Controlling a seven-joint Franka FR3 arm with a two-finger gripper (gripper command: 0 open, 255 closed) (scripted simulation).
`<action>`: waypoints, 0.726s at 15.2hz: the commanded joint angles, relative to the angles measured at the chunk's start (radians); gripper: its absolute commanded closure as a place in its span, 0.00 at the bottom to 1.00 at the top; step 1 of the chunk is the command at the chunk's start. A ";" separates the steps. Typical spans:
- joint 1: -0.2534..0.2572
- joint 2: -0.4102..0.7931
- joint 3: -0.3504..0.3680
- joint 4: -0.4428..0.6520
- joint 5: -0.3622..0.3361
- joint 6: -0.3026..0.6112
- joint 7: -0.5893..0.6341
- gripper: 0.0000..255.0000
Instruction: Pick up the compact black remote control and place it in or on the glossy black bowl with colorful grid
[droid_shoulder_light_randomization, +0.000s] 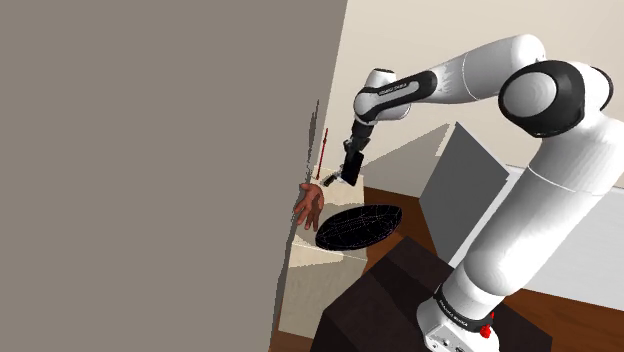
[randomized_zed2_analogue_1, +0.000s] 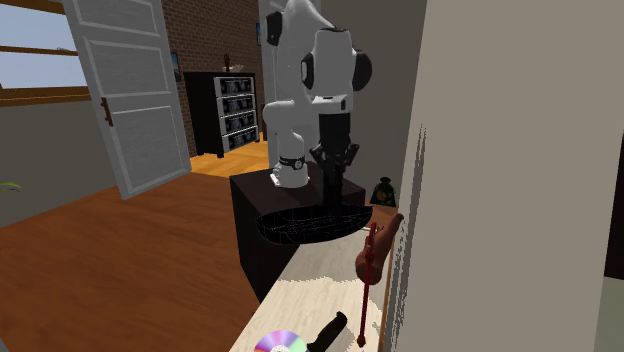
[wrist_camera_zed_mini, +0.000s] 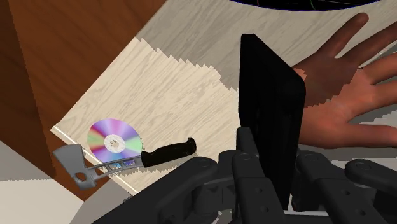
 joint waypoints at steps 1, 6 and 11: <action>0.004 -0.075 0.002 -0.074 -0.020 0.002 0.017 1.00; 0.001 -0.285 0.018 -0.260 -0.070 -0.020 0.063 1.00; -0.013 -0.518 0.047 -0.427 -0.103 -0.085 0.104 1.00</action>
